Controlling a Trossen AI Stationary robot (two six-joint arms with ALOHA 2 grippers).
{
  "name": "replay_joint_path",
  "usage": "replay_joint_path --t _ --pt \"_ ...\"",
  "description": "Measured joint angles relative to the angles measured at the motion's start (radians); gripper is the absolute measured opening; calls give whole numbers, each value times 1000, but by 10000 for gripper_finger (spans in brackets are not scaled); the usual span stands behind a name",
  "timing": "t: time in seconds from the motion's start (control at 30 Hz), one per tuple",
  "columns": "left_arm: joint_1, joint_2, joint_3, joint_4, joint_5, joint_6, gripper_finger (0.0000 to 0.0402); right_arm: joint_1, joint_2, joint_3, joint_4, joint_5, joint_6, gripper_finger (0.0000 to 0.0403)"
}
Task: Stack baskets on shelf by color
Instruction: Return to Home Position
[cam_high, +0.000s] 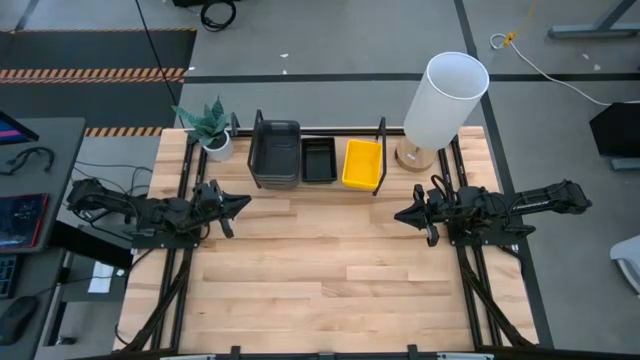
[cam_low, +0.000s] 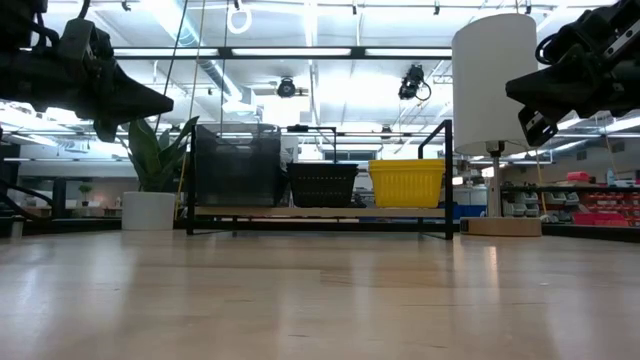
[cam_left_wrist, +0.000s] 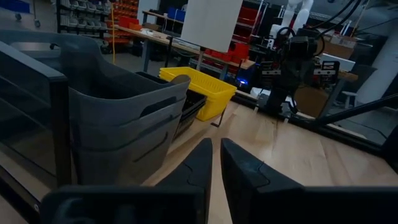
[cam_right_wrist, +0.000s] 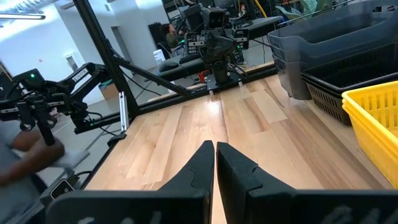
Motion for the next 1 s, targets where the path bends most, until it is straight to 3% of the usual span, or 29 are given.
replay_joint_path --t 1.0 --pt "0 0 0 0 0 0 28 0 0 0 0 0 0 25"
